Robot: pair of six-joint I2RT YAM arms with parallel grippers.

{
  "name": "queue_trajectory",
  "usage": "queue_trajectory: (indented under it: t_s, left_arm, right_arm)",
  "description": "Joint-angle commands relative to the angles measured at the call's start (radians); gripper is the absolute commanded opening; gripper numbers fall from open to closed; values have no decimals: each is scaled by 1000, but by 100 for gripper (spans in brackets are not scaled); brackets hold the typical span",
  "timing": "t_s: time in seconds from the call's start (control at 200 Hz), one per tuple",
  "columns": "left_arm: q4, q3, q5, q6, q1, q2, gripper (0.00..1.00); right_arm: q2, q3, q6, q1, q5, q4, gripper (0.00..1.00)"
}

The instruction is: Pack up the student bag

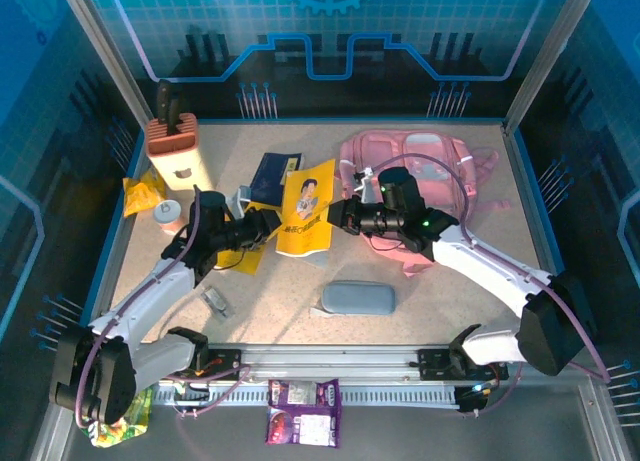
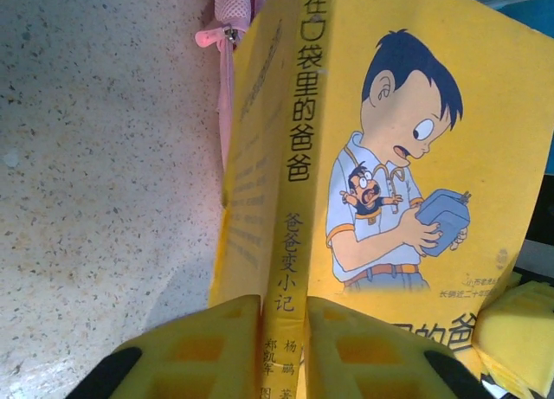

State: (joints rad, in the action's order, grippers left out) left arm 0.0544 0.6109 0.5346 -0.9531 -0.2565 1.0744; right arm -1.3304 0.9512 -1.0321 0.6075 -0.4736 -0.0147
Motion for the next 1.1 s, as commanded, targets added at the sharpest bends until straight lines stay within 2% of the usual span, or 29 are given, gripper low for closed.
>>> queue_trajectory:
  t_s: [0.0, 0.195, 0.355, 0.62, 0.76, 0.87, 1.096]
  left_arm:
    - [30, 71, 94, 25, -40, -17, 13]
    - [32, 99, 75, 26, -40, -24, 2]
    - [44, 128, 63, 20, -39, -22, 0]
    - [37, 177, 41, 14, -38, -15, 0]
    - [66, 197, 28, -29, -40, -10, 0]
    - [97, 207, 3, -66, -43, -11, 0]
    - [153, 245, -62, -135, -91, 2, 0]
  right_arm:
    - [12, -16, 10, -1, -21, 68, 11]
    - [26, -37, 18, -18, -16, 37, 20]
    - [38, -66, 6, -34, -10, 22, 30]
    - [52, -122, -14, -66, 14, -11, 59]
    - [52, -131, -40, -69, -4, 8, 85]
    - [51, -139, -65, -72, -10, 15, 99]
    - [30, -197, -212, -75, -76, 231, 100]
